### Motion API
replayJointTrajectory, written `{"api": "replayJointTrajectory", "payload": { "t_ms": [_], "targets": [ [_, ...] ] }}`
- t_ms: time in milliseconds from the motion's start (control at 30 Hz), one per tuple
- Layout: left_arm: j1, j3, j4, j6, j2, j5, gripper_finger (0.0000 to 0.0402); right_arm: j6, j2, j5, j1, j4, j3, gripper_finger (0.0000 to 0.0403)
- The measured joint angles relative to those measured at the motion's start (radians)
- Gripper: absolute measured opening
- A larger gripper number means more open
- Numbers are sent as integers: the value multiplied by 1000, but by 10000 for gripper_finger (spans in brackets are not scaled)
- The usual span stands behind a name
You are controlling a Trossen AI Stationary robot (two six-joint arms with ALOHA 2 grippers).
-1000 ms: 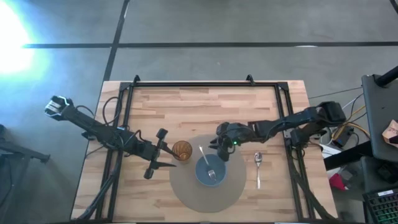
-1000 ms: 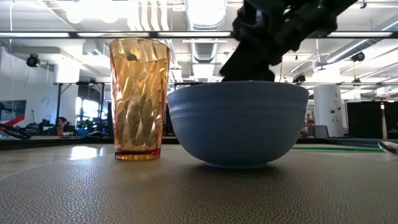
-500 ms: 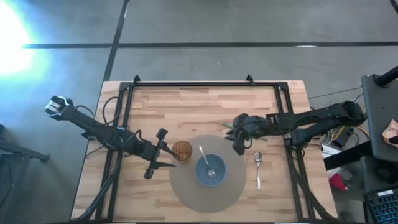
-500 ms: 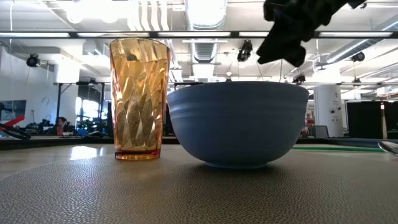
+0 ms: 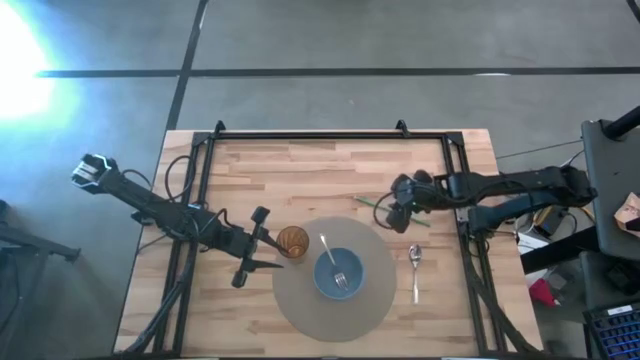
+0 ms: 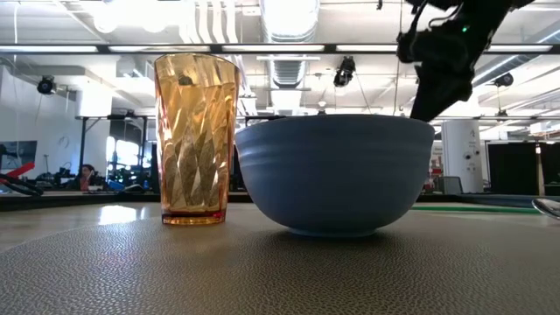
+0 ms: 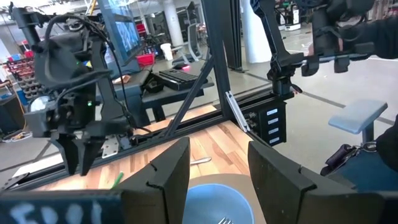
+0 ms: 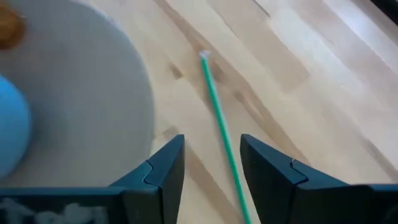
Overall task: Pick & Place Utensil
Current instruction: Put the straw into the cup on the place mat
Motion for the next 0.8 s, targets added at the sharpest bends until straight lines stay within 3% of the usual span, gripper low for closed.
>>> {"api": "replayJointTrajectory", "payload": {
  "t_ms": [367, 800],
  "targets": [
    [0, 0, 0, 0, 0, 0, 167, -112, 85, -84, -102, -29, 0, 153],
    [0, 0, -1, 0, 0, 0, 167, -129, 286, -139, -108, -125, 0, 150]
  ]
}}
